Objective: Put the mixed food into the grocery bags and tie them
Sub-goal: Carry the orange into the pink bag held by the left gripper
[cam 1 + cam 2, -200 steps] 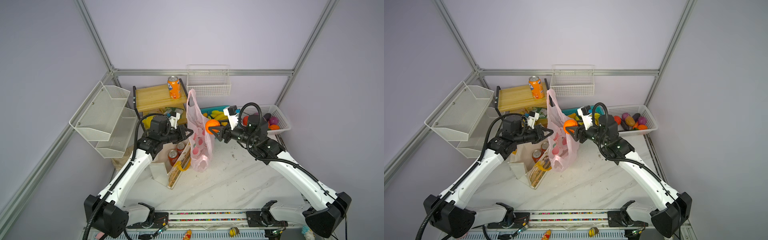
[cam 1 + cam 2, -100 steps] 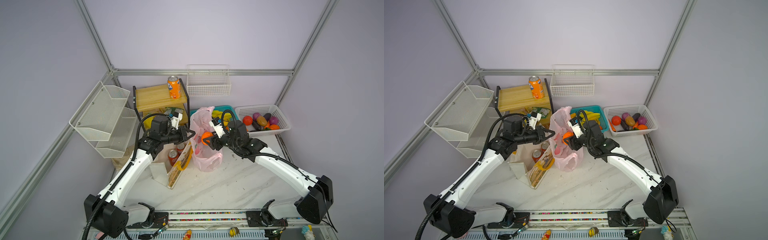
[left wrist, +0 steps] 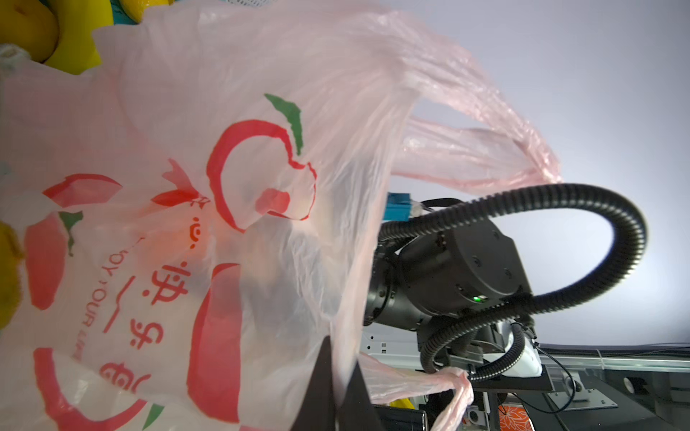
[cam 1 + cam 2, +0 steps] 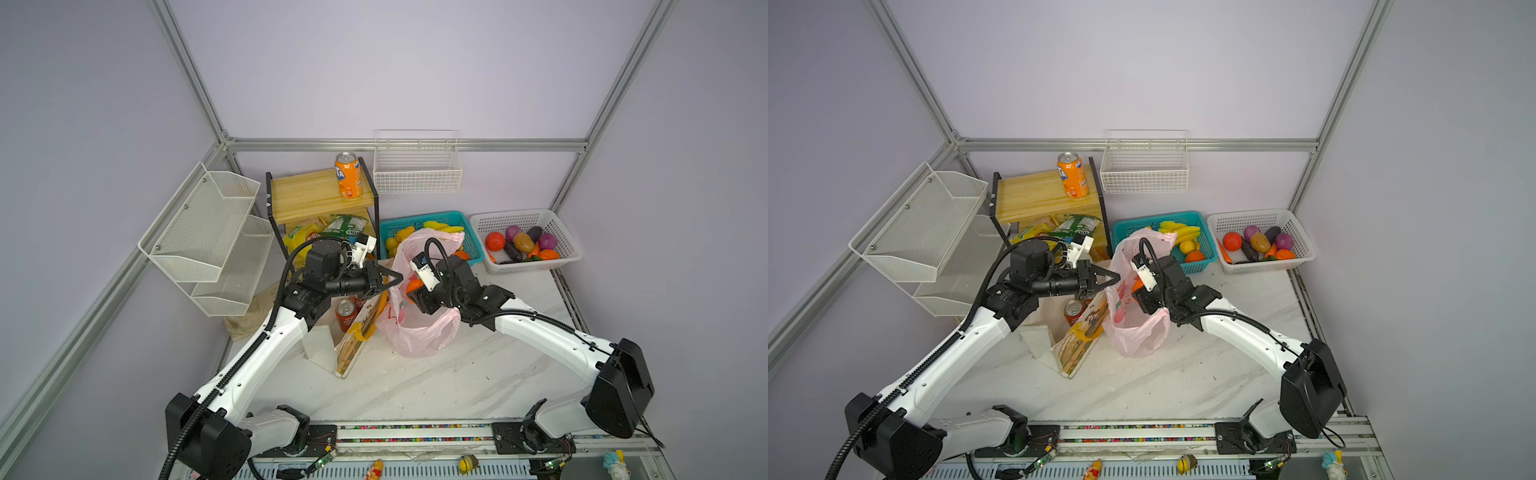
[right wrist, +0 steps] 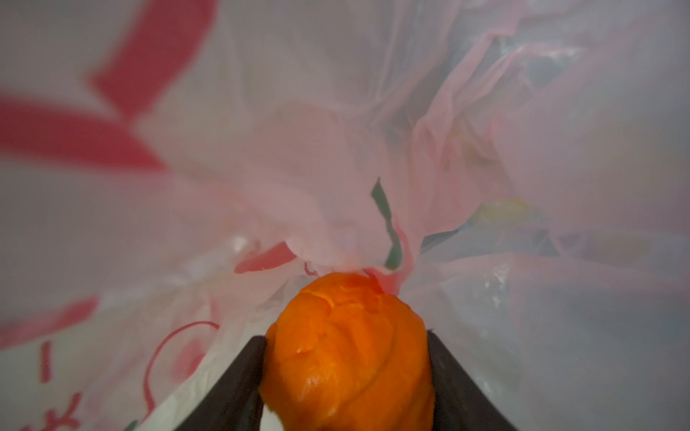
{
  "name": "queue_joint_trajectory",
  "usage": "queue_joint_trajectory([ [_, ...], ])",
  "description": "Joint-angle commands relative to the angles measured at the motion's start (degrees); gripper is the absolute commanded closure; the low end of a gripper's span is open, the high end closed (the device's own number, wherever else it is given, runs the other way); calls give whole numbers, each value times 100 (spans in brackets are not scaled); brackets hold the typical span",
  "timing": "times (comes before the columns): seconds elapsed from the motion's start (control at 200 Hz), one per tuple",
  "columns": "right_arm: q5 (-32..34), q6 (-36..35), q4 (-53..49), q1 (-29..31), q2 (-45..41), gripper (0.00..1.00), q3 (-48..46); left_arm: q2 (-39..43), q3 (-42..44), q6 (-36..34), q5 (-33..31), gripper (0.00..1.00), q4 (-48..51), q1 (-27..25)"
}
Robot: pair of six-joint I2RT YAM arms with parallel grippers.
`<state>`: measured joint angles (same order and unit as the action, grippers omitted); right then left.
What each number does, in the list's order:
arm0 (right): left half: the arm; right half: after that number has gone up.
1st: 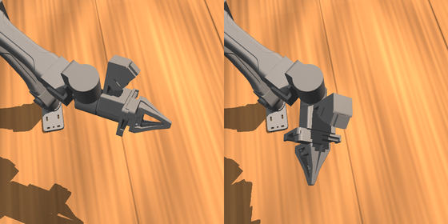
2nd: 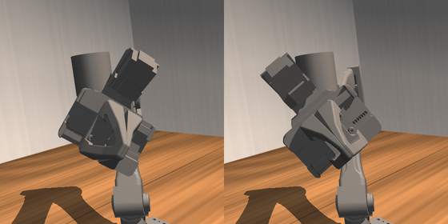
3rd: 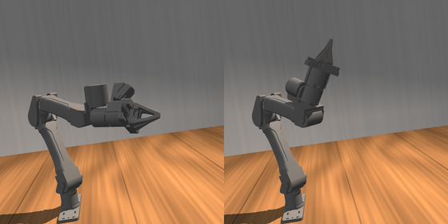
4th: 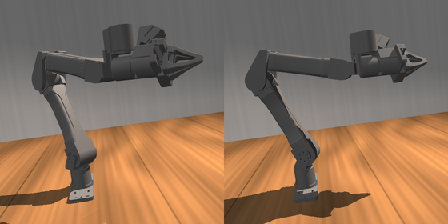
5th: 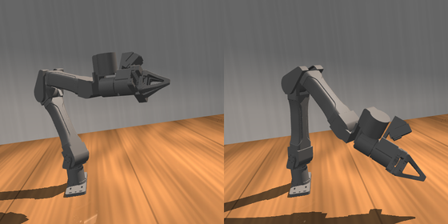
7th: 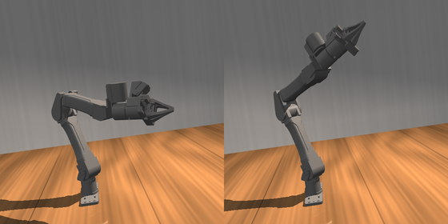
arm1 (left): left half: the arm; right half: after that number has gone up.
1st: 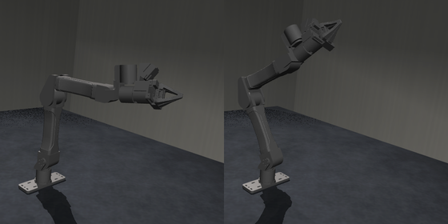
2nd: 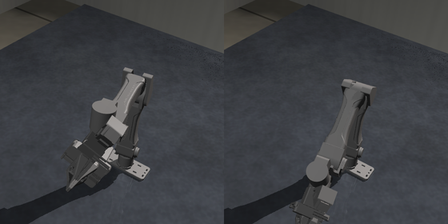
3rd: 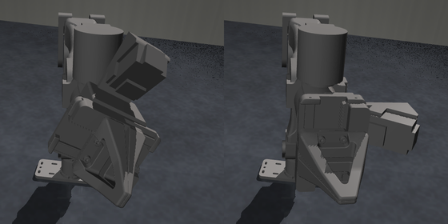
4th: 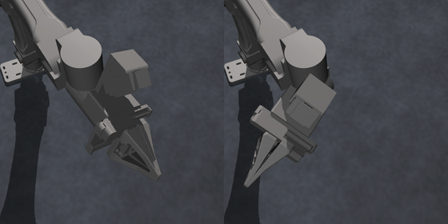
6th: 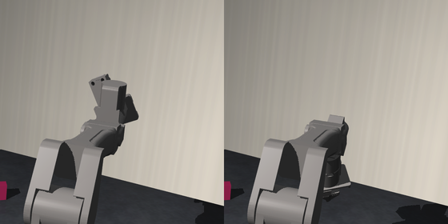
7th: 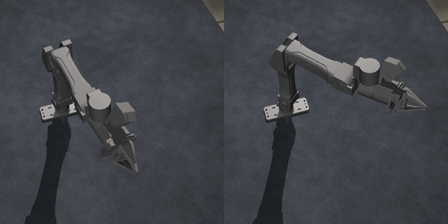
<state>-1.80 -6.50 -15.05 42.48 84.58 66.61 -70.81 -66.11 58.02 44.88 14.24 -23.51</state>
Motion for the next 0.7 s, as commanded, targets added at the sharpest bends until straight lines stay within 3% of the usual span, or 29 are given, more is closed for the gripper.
queue_joint_trajectory([
  [0.0,446,8,-166,1,37,40,-85,35,178,500,211,100,-764,74],
  [0.35,128,2,-471,6,-295,19,0,-124,141,491,69,100,-690,282],
  [0.695,-1236,122,-357,-3,-1352,15,128,-136,261,500,-63,100,-597,707],
])
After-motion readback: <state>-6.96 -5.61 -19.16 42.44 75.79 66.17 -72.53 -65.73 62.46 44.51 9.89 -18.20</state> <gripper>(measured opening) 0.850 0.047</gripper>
